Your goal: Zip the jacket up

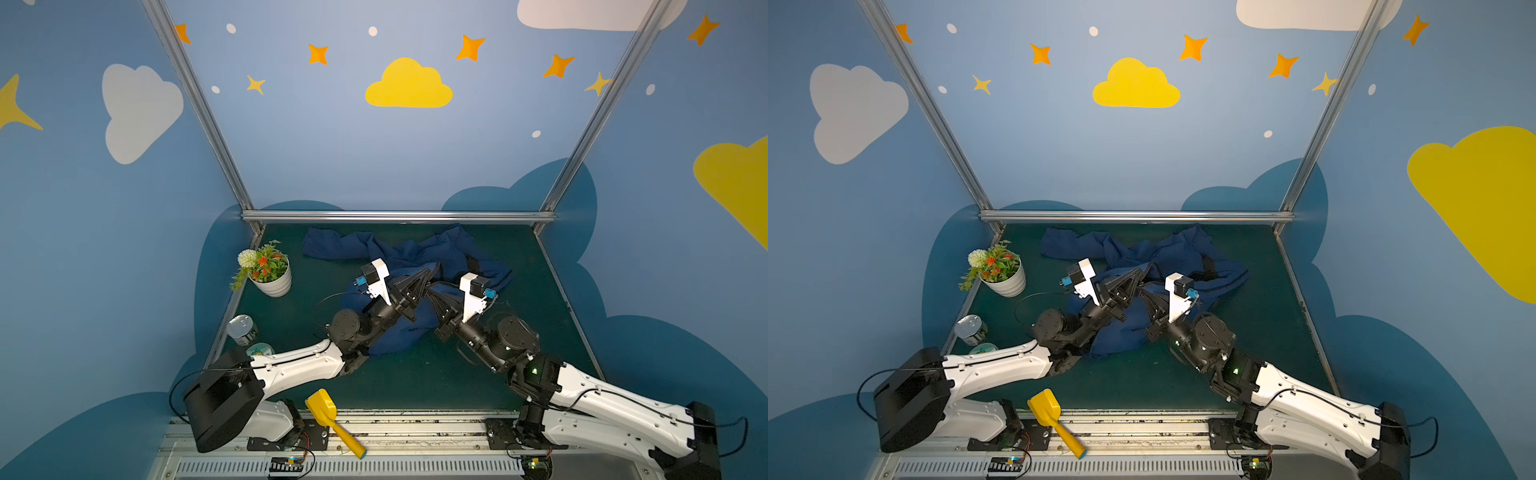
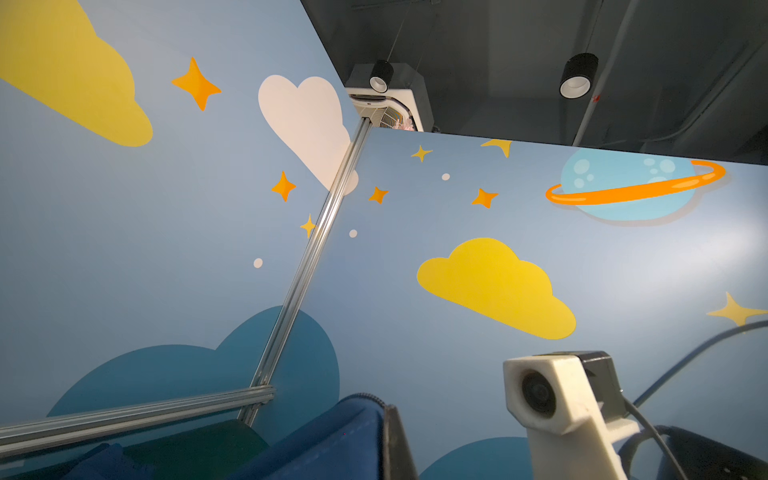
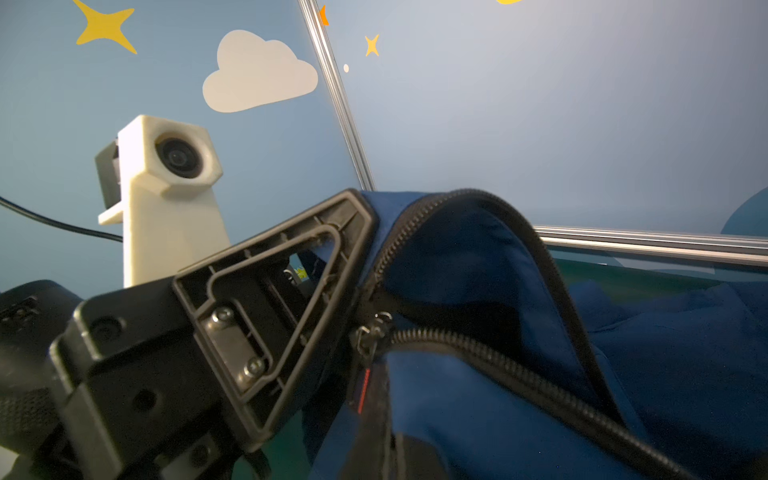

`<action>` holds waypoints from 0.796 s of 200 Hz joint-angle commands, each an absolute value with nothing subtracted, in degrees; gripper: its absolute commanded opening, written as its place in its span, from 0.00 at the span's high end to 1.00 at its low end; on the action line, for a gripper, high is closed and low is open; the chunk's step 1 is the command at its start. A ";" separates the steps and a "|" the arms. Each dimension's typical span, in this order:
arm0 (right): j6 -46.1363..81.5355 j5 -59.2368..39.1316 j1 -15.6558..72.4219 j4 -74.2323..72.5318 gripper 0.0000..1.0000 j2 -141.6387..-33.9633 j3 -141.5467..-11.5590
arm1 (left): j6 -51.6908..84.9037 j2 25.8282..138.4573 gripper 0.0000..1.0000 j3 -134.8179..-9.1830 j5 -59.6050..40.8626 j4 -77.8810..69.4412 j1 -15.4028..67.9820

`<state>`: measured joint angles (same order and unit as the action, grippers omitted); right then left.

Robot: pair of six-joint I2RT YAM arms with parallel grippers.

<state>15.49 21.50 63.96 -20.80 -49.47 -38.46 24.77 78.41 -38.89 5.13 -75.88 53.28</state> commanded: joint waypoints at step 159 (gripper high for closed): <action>12.39 25.58 65.36 -19.99 1.00 -49.40 -42.88 | 14.93 75.18 0.97 -40.23 6.33 -73.65 54.49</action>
<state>12.67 24.62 64.88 -18.13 -50.59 -40.73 16.86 77.01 -38.92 6.07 -72.34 54.15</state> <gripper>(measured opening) 0.046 0.049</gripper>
